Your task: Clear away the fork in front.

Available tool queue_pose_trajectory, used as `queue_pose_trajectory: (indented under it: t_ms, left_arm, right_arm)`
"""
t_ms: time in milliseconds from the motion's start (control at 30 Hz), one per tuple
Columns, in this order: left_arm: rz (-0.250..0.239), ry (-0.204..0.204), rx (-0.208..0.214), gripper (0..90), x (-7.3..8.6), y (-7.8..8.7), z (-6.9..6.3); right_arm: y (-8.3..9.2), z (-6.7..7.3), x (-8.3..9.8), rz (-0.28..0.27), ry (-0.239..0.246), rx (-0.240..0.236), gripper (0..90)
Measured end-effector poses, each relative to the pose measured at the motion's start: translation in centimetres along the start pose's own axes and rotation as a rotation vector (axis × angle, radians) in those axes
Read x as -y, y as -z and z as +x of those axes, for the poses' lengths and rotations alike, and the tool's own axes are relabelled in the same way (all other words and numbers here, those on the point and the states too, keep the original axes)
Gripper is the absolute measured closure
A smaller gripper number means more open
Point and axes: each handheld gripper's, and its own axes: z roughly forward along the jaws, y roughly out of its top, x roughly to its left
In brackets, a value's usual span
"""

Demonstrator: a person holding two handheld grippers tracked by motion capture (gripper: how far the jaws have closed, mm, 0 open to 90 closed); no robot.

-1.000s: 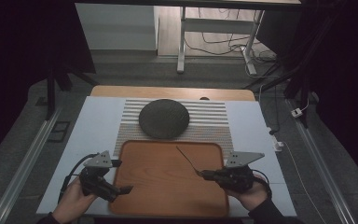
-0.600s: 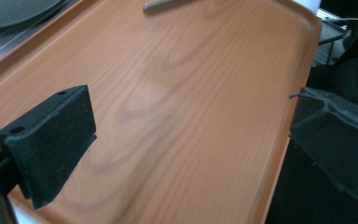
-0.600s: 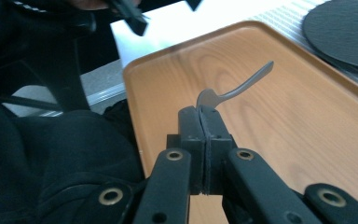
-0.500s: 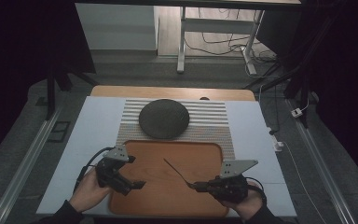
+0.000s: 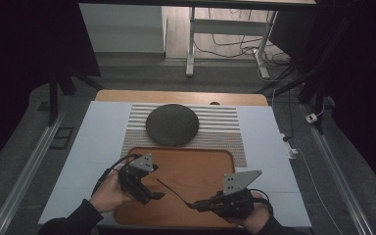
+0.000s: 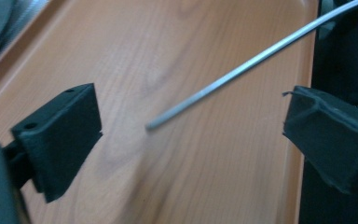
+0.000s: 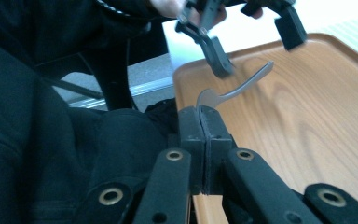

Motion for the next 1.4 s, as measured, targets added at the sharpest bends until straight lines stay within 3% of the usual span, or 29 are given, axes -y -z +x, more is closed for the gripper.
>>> queue_pose_trajectory:
  t_ms: [167, 233, 267, 300, 600, 833, 1133, 1267, 1367, 1400]
  left_arm:
    - [0.042, -0.072, -0.004, 16.4, -0.2, -0.5, -0.7]
    - [0.047, -0.096, 0.004, 23.6, -0.2, -0.6, -0.9]
    - [0.054, -0.113, 0.009, 31.4, -0.2, -0.5, -1.0]
    - [0.058, -0.122, 0.016, 31.4, -0.2, -0.5, -1.1]
    - [0.072, -0.230, 0.077, 60.6, -0.3, -0.6, -1.9]
    - [0.102, -0.298, 0.116, 71.5, -0.4, -1.1, -2.5]
    - [0.140, -0.369, 0.129, 75.9, -0.4, -1.3, -3.0]
    - [0.164, -0.401, 0.111, 79.1, -0.5, -1.4, -3.2]
    - [0.161, -0.415, 0.119, 81.8, -0.6, -1.3, -3.4]
    - [0.156, -0.419, 0.123, 83.5, -0.7, -1.2, -3.5]
  right_arm:
    - [-0.3, 0.5, -0.2, 0.003, 0.021, -0.037, 89.0]
    - [-0.4, 0.6, -0.3, 0.008, 0.030, -0.050, 89.0]
    - [-0.5, 0.7, -0.3, 0.012, 0.041, -0.063, 89.0]
    - [-0.5, 0.7, -0.3, 0.012, 0.041, -0.063, 89.0]
    - [-0.5, 0.6, -0.3, 0.042, 0.058, -0.099, 89.1]
    - [-0.6, 0.3, -0.2, 0.066, 0.046, -0.127, 88.9]
    - [-0.7, 0.2, -0.1, 0.069, 0.054, -0.161, 87.6]
    - [-0.9, 0.0, -0.2, 0.071, 0.047, -0.132, 79.5]
    - [-1.0, -0.2, -0.3, 0.066, 0.033, -0.083, 72.0]
    - [-0.9, -0.4, -0.3, 0.050, 0.024, -0.055, 65.7]
